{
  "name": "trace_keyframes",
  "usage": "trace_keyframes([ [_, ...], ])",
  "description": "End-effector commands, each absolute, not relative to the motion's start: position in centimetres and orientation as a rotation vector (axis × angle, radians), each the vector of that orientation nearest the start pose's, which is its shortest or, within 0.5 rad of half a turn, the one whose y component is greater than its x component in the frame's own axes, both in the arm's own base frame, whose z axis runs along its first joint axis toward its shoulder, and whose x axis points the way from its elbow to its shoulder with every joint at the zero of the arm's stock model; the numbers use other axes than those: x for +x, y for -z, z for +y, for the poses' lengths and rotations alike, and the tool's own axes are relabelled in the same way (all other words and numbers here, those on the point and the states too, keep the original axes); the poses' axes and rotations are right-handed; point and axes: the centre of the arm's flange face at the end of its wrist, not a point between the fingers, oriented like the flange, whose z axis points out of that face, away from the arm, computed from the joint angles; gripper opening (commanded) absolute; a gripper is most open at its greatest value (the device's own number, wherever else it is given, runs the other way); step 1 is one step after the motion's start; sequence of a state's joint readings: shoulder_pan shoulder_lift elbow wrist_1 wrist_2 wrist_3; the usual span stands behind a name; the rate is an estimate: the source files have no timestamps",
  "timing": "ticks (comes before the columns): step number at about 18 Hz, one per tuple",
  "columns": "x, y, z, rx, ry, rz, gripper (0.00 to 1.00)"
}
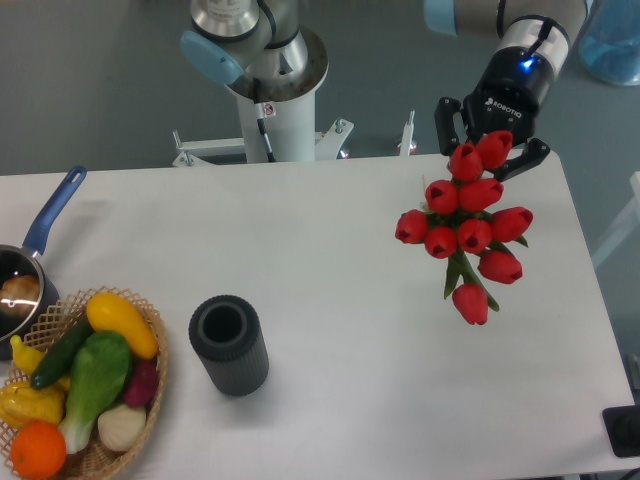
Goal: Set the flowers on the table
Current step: 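Lift the red tulip bunch by its stems with the gripper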
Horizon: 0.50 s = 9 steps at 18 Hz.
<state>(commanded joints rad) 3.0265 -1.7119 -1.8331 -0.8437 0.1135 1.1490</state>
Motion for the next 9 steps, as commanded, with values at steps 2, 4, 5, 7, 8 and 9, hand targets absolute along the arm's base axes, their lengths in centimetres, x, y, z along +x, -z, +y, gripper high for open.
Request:
trace_keyframes([
  [2, -48.62, -44.93, 29.0, -1.68, 0.13, -0.012, 0.23],
  [4, -48.81, -44.99, 28.7, -1.68, 0.123, -0.014, 0.23],
  [5, -48.9, -44.99, 28.55, -1.68, 0.123, -0.02, 0.23],
  [7, -48.95, -45.13, 28.32, -1.681, 0.115, -0.02, 0.23],
  [8, -49.0, -45.12, 28.24, -1.682, 0.113, -0.022, 0.23],
  [9, -49.0, -45.2, 28.16, -1.682, 0.11, -0.021, 0.23],
])
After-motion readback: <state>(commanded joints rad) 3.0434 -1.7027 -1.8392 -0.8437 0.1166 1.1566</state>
